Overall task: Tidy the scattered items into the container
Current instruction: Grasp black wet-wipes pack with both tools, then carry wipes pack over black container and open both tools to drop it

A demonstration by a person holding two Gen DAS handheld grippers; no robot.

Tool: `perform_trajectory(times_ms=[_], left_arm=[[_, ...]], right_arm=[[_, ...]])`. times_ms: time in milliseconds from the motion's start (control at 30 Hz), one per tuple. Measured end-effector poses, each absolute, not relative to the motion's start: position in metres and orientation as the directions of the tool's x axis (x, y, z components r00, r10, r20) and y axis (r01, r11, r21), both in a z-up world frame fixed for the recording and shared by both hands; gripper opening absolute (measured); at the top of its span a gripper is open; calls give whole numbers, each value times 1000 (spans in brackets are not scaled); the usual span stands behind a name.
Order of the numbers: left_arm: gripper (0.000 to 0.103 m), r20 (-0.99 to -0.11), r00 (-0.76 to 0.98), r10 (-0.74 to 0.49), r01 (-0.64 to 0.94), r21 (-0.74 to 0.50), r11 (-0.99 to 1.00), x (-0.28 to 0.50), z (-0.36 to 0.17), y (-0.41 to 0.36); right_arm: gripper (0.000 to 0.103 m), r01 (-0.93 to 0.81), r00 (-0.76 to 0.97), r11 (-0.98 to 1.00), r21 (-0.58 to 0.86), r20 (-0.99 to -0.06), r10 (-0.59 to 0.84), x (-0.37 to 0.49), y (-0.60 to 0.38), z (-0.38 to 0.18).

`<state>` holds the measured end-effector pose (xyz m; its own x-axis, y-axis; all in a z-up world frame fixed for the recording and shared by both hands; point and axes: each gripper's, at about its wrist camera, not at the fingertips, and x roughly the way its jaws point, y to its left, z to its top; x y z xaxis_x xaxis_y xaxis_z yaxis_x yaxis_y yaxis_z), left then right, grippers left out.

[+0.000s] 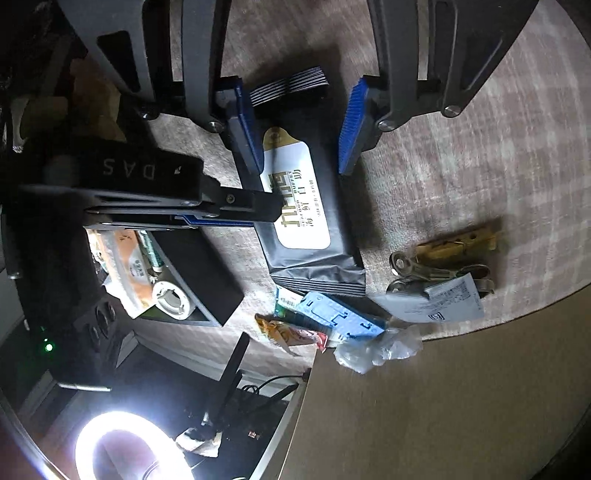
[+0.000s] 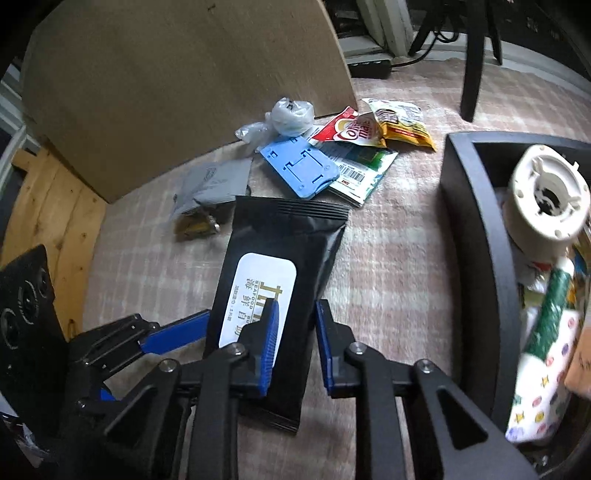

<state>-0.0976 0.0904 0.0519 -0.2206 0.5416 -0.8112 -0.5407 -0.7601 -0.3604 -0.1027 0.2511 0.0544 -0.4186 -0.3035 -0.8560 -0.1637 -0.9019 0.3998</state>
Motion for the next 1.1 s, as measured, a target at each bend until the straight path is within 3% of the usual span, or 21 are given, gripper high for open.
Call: perform_trajectory(times_ms=[600, 767, 1100], left_arm=[[34, -714, -318, 623, -668, -298, -682, -50, 155, 127], [34, -690, -310, 654, -736, -261, -624, -30, 177, 174], [34, -676, -130, 725, -875, -266, -405, 34, 187, 291]], right_arm=[[18, -182, -622, -877, 445, -743, -248, -27, 304, 160], [18, -248, -666, -865, 435, -725, -174, 12, 336, 179], [18, -463, -688, -783, 416, -725, 21, 117, 430, 193]])
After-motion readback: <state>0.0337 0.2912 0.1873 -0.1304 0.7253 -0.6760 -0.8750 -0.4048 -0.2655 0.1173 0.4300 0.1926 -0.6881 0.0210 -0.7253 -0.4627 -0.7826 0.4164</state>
